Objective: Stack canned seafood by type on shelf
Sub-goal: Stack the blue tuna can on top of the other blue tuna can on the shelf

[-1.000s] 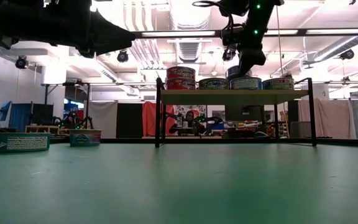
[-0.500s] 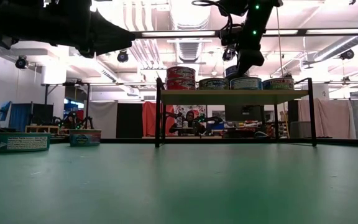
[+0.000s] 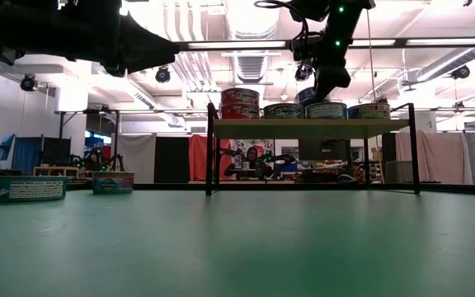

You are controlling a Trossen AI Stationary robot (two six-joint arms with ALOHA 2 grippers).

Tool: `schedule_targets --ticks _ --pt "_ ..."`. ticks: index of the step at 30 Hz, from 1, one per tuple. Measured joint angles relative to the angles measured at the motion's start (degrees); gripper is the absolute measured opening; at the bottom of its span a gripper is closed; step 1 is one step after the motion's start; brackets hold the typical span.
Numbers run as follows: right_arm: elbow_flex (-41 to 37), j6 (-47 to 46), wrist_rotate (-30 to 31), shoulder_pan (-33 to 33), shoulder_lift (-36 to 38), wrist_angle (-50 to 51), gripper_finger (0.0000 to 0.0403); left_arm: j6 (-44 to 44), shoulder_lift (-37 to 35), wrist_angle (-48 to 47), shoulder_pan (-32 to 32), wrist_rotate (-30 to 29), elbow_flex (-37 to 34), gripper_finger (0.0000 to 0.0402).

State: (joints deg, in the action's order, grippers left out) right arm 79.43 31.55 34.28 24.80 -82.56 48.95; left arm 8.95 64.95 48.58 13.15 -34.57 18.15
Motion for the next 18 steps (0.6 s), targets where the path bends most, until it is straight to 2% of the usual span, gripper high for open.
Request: schedule_targets --ticks 8,18 --pt "0.00 -0.74 0.02 0.00 -0.02 0.02 0.0205 0.00 0.00 0.00 0.01 0.00 -0.01 0.0233" --pt "0.01 -1.13 0.06 0.00 -0.02 0.04 0.0217 0.00 0.00 0.00 0.00 0.00 -0.02 0.0233"
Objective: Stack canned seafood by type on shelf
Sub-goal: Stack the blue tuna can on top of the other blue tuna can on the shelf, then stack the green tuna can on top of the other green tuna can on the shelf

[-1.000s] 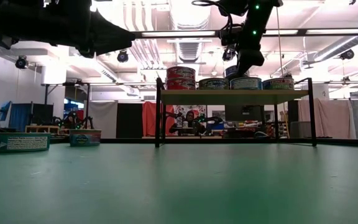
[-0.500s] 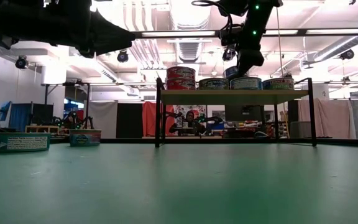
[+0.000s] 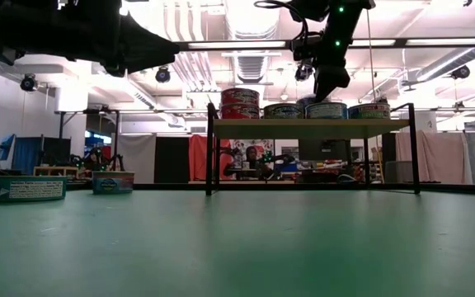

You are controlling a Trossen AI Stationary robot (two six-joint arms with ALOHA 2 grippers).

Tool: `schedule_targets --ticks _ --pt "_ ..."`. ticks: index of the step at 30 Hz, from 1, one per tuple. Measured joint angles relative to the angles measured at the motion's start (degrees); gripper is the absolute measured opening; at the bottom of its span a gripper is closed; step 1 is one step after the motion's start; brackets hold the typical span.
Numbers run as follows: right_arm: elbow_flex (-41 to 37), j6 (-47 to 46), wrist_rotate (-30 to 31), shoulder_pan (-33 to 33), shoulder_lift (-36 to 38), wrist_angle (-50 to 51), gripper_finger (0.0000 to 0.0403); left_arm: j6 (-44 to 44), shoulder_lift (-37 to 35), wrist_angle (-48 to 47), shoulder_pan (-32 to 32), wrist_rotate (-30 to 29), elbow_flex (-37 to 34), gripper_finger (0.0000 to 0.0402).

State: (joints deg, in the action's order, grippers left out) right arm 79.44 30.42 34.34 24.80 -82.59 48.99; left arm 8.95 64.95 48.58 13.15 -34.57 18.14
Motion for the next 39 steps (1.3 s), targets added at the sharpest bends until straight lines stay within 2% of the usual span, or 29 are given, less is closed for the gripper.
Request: schedule_targets --ticks 17,25,28,31,35,39 --pt "0.15 -0.77 0.16 -0.02 0.08 0.12 0.0217 0.00 0.00 -0.02 0.00 0.00 -0.01 0.0233" --pt "2.43 -6.33 -0.10 -2.53 2.91 1.48 0.0214 0.00 0.00 -0.02 0.00 0.01 -0.01 0.0233" --pt "2.05 -11.94 -0.58 -4.99 5.15 2.71 0.0208 0.00 0.00 -0.02 0.01 0.01 -0.01 0.0233" --pt "0.73 -17.94 -3.59 -8.14 7.59 3.26 0.0198 0.00 0.00 0.00 0.00 0.02 -0.01 0.0233" --pt "-3.49 -25.00 -10.06 -14.58 10.41 -0.44 0.0181 0.00 0.00 0.13 0.00 0.02 -0.01 0.0233" --pt "-9.51 -28.84 -10.83 -22.90 11.81 -6.75 0.0162 -0.55 0.00 0.38 0.01 0.03 -0.01 0.0233"
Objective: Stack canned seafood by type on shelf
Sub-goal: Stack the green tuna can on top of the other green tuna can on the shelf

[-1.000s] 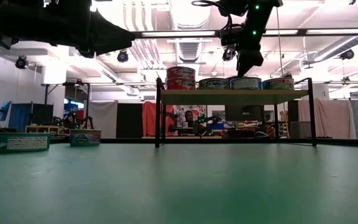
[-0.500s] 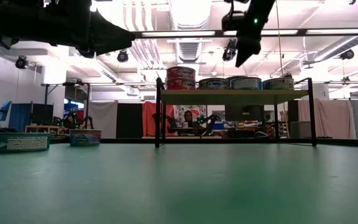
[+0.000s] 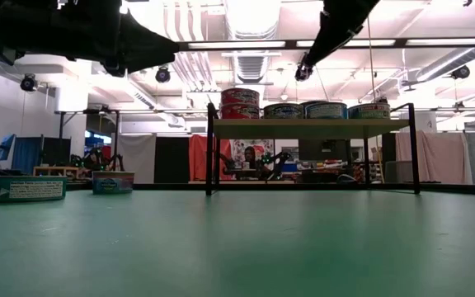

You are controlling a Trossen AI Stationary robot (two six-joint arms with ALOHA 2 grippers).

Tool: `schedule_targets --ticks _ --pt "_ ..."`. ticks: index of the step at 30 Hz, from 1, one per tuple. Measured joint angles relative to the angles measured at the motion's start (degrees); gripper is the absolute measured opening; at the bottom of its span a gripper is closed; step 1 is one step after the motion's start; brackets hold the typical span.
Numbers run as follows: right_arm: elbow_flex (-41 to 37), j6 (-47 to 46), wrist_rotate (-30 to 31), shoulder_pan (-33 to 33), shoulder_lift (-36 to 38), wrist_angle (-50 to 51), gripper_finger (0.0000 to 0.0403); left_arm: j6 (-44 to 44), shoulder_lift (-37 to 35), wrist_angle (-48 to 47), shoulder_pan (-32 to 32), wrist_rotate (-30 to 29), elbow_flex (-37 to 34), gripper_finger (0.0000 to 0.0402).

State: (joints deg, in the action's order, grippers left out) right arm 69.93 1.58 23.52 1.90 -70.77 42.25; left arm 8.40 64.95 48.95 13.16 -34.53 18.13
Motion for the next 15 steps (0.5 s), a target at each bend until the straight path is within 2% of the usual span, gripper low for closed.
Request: schedule_targets --ticks 4,8,12,15 --pt "-6.80 -4.30 -0.10 -8.18 0.71 -7.83 0.0142 -0.98 0.00 0.04 0.01 0.03 0.00 0.0233" --pt "-15.55 -6.04 -0.21 -16.17 0.93 -22.18 0.0123 -1.60 0.00 0.19 0.01 0.05 0.00 0.0233" --pt "-24.21 -1.73 -0.57 -21.27 0.95 -41.46 0.0103 -2.05 0.00 0.32 0.01 0.05 0.00 0.0233" --pt "-29.85 2.15 -5.21 -22.67 0.95 -53.43 0.0088 -3.07 0.38 0.33 0.01 0.05 0.00 0.0233"
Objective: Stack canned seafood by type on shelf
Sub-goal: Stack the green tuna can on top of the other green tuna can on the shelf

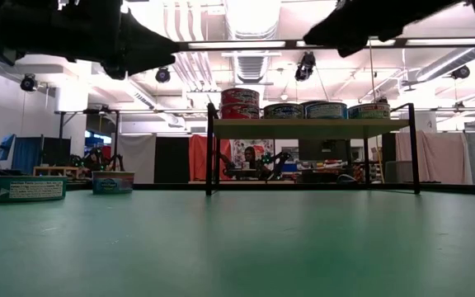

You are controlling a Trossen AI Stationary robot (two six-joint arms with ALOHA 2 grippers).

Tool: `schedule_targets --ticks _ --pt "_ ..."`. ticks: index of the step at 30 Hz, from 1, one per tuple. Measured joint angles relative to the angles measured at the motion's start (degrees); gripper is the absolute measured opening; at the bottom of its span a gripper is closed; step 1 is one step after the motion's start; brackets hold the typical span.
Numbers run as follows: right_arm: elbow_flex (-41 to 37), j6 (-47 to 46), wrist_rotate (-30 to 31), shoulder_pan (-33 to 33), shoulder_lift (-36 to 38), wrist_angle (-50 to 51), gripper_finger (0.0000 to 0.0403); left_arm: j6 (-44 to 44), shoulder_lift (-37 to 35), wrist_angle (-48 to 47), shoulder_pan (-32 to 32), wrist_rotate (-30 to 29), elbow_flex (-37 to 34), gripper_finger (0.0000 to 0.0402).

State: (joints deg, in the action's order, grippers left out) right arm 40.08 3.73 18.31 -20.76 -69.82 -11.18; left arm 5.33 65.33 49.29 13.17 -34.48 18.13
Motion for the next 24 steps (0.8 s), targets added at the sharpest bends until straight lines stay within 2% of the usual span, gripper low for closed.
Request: schedule_targets --ticks 3,7,13,18,21,24 --pt "-4.62 3.58 -4.98 0.01 0.00 -10.38 0.0075 -1.57 0.95 -0.05 -0.01 0.02 0.00 0.0233" --pt "-8.74 7.83 -4.79 0.01 0.00 -17.61 0.0060 -11.05 3.87 -0.65 0.05 1.59 0.00 0.0233" --pt "-9.70 10.14 -4.35 0.03 0.09 -18.72 0.0044 -25.13 10.92 -0.75 0.89 5.73 0.25 0.0233" --pt "-11.22 10.04 -4.33 0.03 0.11 -18.70 0.0045 -29.98 16.16 -1.53 3.35 6.78 3.94 0.0233" --pt "-12.42 8.68 -4.33 0.03 0.11 -18.56 0.0043 -32.09 17.86 -8.13 4.80 7.31 7.85 0.0233" --pt "-12.72 6.06 -4.33 0.03 0.11 -16.29 0.0040 -36.02 19.08 -20.24 5.51 8.49 13.12 0.0233"
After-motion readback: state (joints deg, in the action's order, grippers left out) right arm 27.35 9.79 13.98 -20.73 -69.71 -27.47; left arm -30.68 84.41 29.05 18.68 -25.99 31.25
